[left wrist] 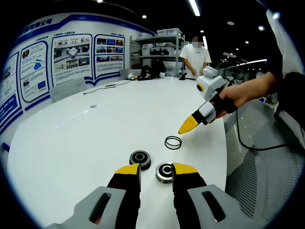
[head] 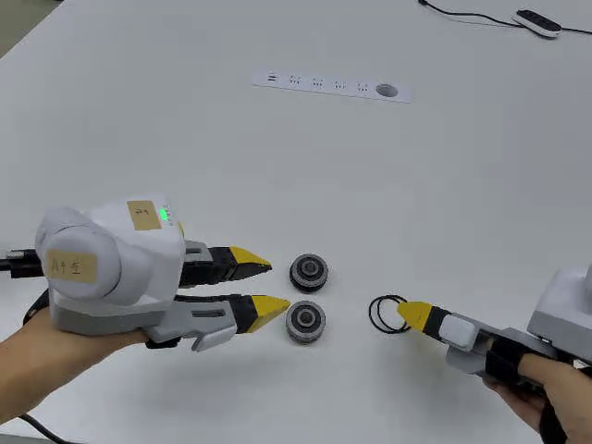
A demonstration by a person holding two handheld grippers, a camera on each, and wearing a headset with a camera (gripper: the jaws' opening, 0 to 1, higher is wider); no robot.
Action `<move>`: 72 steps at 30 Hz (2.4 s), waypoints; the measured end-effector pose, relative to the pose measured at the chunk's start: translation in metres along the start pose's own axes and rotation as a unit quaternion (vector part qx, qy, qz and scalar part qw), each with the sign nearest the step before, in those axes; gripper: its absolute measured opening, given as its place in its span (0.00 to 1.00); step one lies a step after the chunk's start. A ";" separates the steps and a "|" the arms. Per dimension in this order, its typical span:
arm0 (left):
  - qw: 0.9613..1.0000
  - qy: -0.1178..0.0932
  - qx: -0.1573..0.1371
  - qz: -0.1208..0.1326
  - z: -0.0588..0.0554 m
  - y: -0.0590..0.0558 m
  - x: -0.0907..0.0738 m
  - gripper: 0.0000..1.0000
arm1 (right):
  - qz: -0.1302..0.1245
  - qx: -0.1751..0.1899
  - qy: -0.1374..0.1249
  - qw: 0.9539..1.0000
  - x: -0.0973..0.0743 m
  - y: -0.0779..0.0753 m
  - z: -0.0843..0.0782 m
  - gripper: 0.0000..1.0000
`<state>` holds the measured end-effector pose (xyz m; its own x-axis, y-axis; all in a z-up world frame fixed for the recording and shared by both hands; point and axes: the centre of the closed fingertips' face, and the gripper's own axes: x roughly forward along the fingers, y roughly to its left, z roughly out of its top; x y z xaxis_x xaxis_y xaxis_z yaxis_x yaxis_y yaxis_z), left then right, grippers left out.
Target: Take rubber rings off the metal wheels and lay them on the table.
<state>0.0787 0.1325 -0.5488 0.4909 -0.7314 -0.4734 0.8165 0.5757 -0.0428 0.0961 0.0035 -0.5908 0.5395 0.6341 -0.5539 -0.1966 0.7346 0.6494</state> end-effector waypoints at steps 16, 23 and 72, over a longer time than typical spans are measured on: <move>1.000 0.023 0.001 -0.010 -0.006 0.017 0.030 0.23 | 0.036 0.009 0.012 0.999 0.004 0.024 -0.008 0.17; 0.999 0.031 0.012 -0.007 -0.005 0.028 0.047 0.22 | 0.045 0.010 0.017 0.999 0.008 0.026 -0.005 0.17; 0.992 0.079 0.088 -0.044 -0.013 0.026 0.071 0.14 | 0.068 0.027 0.019 0.997 0.016 0.034 -0.006 0.17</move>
<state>0.1308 0.1004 -0.5952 0.3730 -0.7019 -0.6068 0.9013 0.4294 0.0574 0.0935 0.0404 -0.5806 0.4788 0.7365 -0.4778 -0.2215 0.6280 0.7461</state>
